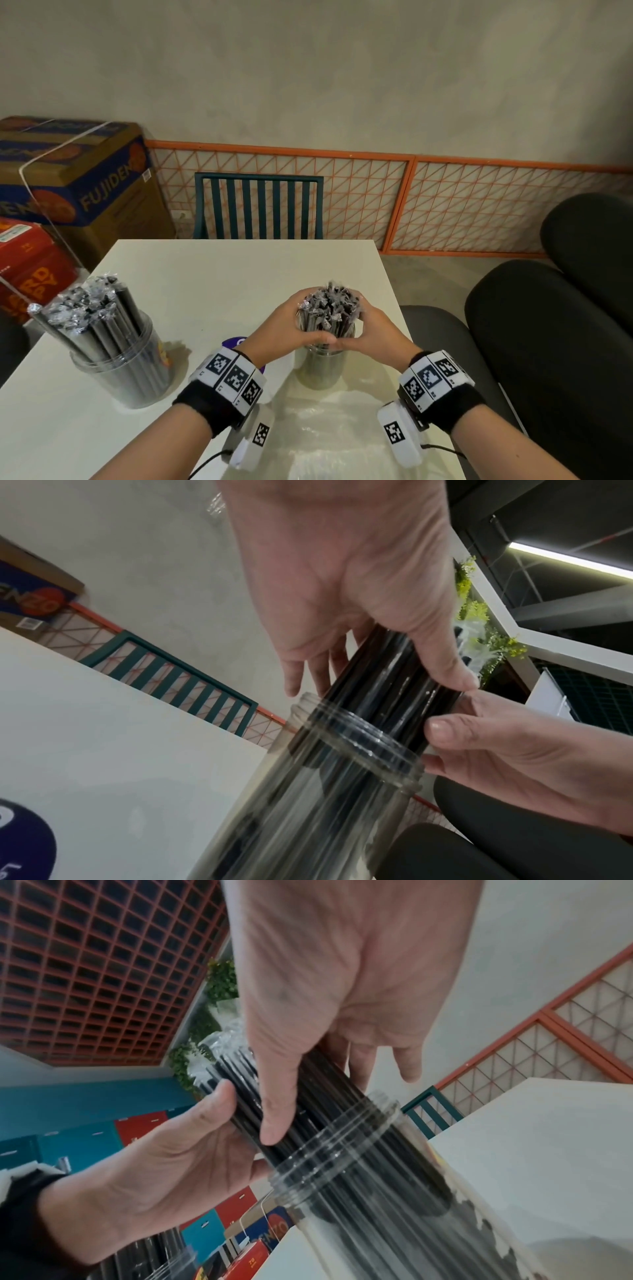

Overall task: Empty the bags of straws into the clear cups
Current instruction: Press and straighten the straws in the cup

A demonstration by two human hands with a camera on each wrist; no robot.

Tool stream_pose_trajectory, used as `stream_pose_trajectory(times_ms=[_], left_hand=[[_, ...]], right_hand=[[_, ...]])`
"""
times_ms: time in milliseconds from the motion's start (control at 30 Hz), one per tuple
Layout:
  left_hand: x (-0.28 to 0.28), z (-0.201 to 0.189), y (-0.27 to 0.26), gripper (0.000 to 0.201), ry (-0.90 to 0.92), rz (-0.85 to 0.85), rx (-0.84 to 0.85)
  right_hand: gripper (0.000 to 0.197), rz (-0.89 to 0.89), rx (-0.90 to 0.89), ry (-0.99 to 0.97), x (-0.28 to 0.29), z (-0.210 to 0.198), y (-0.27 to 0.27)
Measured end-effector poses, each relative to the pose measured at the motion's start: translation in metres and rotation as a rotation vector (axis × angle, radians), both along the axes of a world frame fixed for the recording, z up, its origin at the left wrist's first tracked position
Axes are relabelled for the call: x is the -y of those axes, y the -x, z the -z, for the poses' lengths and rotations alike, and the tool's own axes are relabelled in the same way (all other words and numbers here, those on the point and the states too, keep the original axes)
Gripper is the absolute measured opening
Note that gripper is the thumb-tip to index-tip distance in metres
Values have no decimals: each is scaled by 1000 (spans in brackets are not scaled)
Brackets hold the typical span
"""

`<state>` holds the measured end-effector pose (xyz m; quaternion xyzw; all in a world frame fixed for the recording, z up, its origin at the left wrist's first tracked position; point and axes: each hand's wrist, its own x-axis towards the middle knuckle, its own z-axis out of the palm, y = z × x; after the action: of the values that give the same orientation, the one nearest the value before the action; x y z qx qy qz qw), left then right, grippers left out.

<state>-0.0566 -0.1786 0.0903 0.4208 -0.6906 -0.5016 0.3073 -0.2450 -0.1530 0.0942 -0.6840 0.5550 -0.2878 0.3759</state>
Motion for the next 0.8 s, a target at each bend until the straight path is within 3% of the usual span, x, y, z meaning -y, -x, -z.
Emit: stream_pose_trajectory(times_ms=[267,400,500,633,733,800], left_hand=[[4,-2,-3,79,1,67,-9],[6,-10,3,55,52,30,-21],[11,-21,1,37,108,28,-38],[12,-18,-3,38,-2,125,34],[9,-7,-1,54,-79,105,34],[8,-4,0,56,-98,79,7]], right_hand=[[84,20,48,8,3,4,-2],[53,89,10,96,4,0,-7],[40,30,-1,102,8,-18,0],[51,-130,-152,-5,14,-19,8],[65,-110,-174,-30,13,-9,6],[61,-77,-138,-44,12,-6,5]])
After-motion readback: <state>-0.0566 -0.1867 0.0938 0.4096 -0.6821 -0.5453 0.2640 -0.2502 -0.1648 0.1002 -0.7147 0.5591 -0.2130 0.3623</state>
